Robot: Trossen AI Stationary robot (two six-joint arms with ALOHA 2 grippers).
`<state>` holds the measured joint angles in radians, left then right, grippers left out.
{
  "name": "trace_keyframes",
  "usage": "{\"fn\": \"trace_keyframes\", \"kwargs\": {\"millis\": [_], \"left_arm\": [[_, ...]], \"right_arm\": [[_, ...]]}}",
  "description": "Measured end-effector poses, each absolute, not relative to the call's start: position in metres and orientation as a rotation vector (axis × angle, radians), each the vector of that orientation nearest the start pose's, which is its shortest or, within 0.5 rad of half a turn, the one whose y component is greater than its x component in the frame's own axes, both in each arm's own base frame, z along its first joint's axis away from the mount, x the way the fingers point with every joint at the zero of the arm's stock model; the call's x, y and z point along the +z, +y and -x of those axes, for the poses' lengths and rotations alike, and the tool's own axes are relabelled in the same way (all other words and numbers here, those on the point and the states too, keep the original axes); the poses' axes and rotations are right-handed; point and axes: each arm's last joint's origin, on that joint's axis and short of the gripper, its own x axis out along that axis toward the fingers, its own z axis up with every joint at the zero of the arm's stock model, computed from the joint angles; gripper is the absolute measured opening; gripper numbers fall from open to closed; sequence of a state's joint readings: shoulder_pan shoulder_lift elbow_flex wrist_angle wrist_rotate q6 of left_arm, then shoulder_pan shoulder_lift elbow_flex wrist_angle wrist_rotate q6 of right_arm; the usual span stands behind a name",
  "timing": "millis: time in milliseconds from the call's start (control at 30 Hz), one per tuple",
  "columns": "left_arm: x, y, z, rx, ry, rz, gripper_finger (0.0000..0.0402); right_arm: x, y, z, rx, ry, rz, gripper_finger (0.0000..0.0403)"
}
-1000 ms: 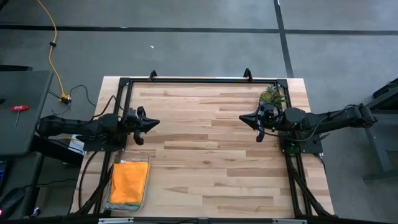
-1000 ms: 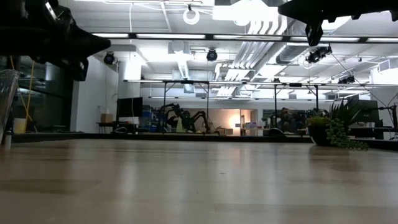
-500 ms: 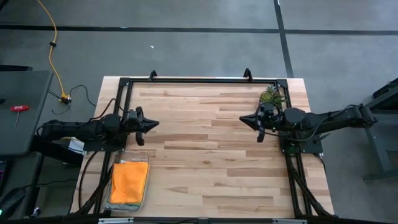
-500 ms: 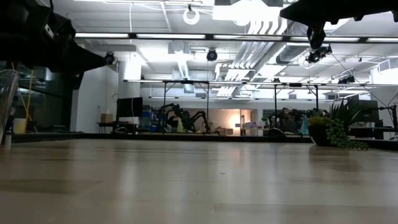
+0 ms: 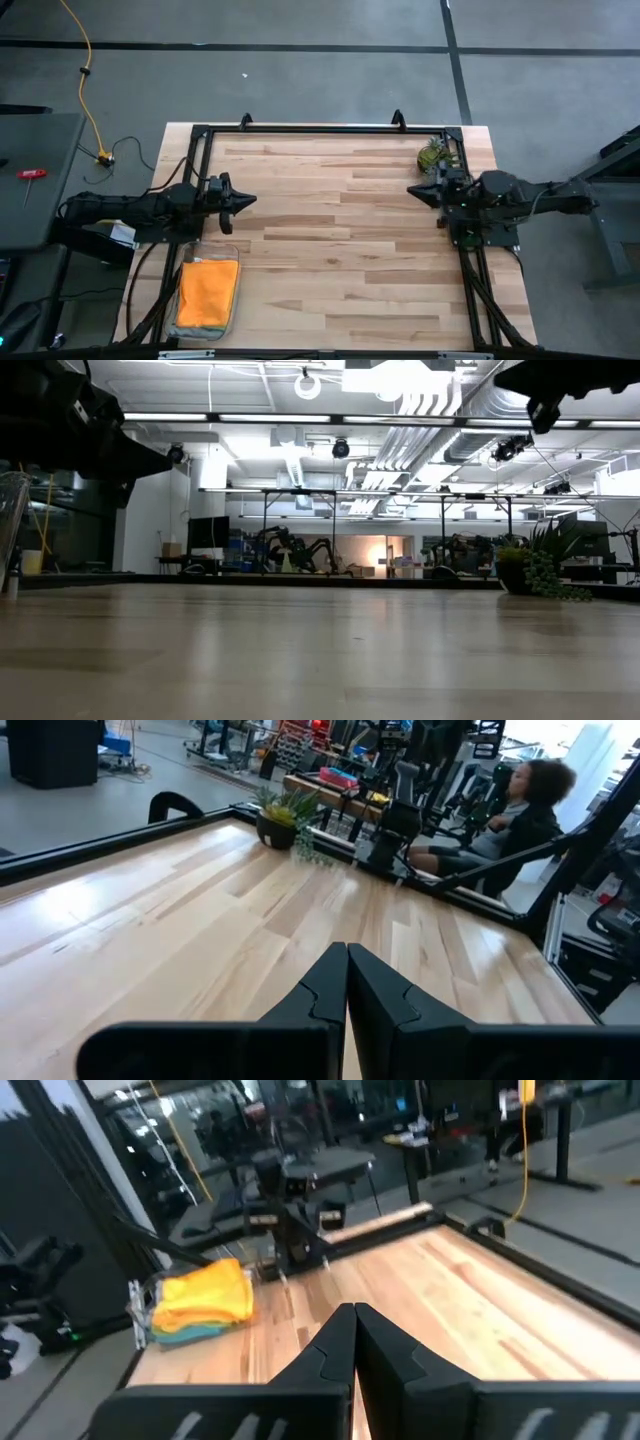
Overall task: Fold microfiber towels
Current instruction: Return to Home Position
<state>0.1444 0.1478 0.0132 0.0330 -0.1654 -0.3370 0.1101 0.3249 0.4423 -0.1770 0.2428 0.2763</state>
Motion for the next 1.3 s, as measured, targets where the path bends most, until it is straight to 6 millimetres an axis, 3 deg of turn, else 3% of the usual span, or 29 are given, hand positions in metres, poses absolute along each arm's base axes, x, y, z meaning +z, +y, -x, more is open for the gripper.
{"fn": "trace_keyframes", "kwargs": {"millis": [167, 367, 667, 867, 1300], "left_arm": [[0.159, 0.020, -0.104, 0.324, 0.049, 0.333, 0.0001], [0.159, 0.020, -0.104, 0.324, 0.049, 0.333, 0.0003], [0.160, 0.020, -0.104, 0.325, 0.042, 0.333, 0.0003], [0.160, 0.020, -0.104, 0.326, 0.046, 0.333, 0.0003], [0.160, 0.020, -0.104, 0.326, 0.045, 0.333, 0.0003]], "right_arm": [[0.265, 0.005, -0.086, -0.027, -0.064, -0.286, 0.0000], [0.220, 0.007, -0.084, 0.044, -0.179, -0.324, 0.0000], [0.173, 0.009, -0.096, 0.059, -0.063, -0.284, 0.0000], [0.168, 0.006, -0.098, -0.011, -0.021, -0.132, 0.0000], [0.167, 0.004, -0.099, -0.023, -0.007, -0.157, 0.0000]]}}
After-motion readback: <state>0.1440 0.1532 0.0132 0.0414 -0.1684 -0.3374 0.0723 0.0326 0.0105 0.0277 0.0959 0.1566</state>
